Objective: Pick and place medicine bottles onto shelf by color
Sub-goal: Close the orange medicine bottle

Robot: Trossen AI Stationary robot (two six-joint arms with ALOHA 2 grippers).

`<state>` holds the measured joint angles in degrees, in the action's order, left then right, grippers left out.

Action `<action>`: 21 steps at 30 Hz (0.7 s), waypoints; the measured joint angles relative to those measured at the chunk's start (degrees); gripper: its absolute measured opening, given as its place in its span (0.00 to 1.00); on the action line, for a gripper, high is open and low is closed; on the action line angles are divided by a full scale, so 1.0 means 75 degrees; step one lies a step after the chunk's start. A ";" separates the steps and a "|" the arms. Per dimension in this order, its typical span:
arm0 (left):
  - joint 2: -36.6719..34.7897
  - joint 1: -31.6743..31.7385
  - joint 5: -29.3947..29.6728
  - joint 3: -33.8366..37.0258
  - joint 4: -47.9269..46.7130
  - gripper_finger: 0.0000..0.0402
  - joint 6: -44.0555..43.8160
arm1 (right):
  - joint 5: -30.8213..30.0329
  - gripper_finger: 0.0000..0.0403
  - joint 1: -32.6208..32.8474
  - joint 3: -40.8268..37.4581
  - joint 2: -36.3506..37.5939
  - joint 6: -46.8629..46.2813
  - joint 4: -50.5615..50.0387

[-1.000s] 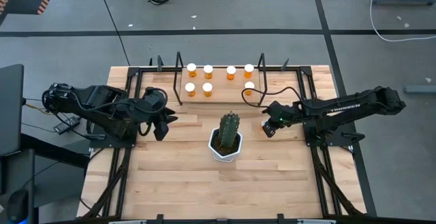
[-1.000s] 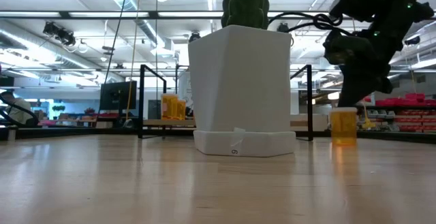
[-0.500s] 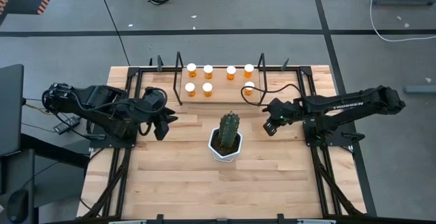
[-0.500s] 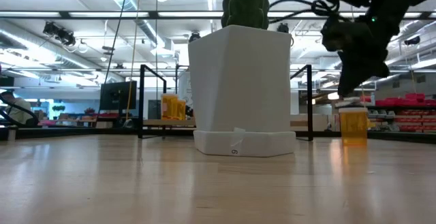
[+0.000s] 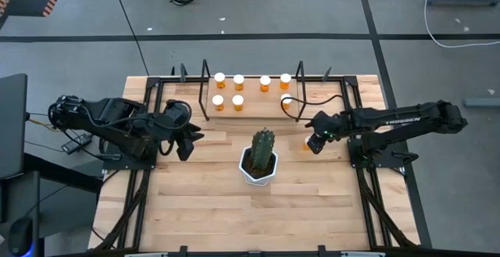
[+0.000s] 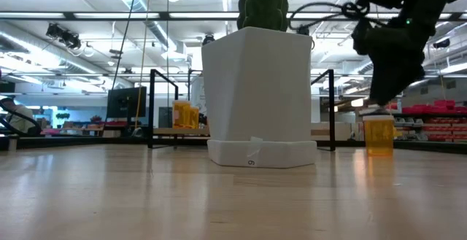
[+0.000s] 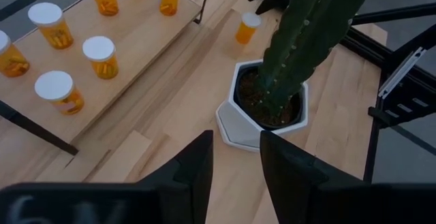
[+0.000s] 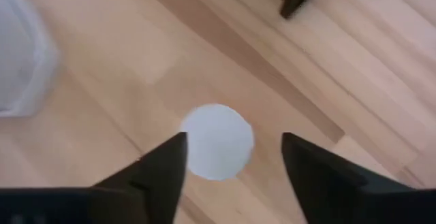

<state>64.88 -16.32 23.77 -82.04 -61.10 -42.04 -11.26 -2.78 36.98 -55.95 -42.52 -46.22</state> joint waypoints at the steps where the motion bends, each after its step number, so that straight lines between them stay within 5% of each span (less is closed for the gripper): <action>1: 0.0000 0.0000 0.0003 -0.0003 0.0003 0.32 0.0000 | -0.0007 0.61 -0.0041 -0.0066 -0.0055 -0.0058 -0.0001; 8: 0.0000 0.0000 0.0004 -0.0002 0.0003 0.32 -0.0128 | -0.0074 0.80 -0.0126 -0.0104 -0.0340 -0.0073 0.0465; 21: 0.0000 0.0001 0.0004 -0.0002 0.0061 0.32 -0.0169 | 0.0341 0.82 -0.0272 0.0086 -0.0794 -0.0682 0.0536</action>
<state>64.88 -16.31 23.80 -82.05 -60.64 -43.31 -8.70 -4.82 37.63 -61.91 -47.64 -42.20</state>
